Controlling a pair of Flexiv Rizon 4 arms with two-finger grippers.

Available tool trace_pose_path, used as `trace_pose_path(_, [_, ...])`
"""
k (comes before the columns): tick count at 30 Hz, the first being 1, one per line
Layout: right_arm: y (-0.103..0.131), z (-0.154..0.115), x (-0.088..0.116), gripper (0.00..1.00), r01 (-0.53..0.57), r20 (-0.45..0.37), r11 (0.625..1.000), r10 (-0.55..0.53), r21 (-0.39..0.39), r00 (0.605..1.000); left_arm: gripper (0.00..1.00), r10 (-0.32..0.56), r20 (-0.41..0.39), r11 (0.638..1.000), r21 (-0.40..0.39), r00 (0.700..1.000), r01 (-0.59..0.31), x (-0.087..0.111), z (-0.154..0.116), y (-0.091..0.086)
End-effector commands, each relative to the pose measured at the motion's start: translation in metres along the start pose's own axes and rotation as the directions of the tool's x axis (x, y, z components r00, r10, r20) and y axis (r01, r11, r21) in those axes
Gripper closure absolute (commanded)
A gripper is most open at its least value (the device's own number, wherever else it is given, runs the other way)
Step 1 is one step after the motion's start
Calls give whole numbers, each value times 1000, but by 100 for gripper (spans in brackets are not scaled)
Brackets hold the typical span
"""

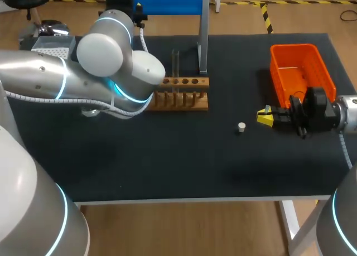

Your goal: Invert the test tube, pick up the pipette, mount the tip to pipette, aspirate from beaker and dispense into the tube, eject the tip, return the pipette, and cap with the stopper.

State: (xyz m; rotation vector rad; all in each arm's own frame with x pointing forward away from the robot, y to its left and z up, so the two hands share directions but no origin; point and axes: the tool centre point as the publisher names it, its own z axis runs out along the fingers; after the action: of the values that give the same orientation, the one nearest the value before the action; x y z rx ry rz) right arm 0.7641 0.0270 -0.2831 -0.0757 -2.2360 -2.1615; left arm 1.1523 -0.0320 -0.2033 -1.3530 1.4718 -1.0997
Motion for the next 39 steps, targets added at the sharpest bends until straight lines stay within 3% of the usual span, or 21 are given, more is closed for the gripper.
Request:
trace_pose_path(1, [0,-1,1,100,0,1,1000,0,1,1000,39,1,-5,1000,1,1000,-1,-1,6,-2])
trace_pose_path(11, [0,-1,1,100,0,1,1000,0,1,1000,42,4,-8,1000,0,1000,-4,-2,13,-3])
trace_pose_path(13, [0,-1,1,100,0,1,1000,0,1,1000,50,2,-8,1000,1,1000,-2,-3,14,-3])
trace_pose_path(15, [0,-1,1,100,0,1,1000,0,1,1000,51,1,-7,1000,0,1000,-1,-3,15,-3])
trace_pose_path(37, [0,-1,1,100,0,1,1000,0,1,1000,53,-10,-7,1000,-4,1000,10,-5,22,2])
trace_pose_path(38, [0,-1,1,100,0,1,1000,0,1,1000,57,-11,-7,1000,-4,1000,11,-5,22,3])
trace_pose_path(39, [0,-1,1,100,0,1,1000,0,1,1000,100,-11,-7,1000,-4,1000,11,-5,22,3])
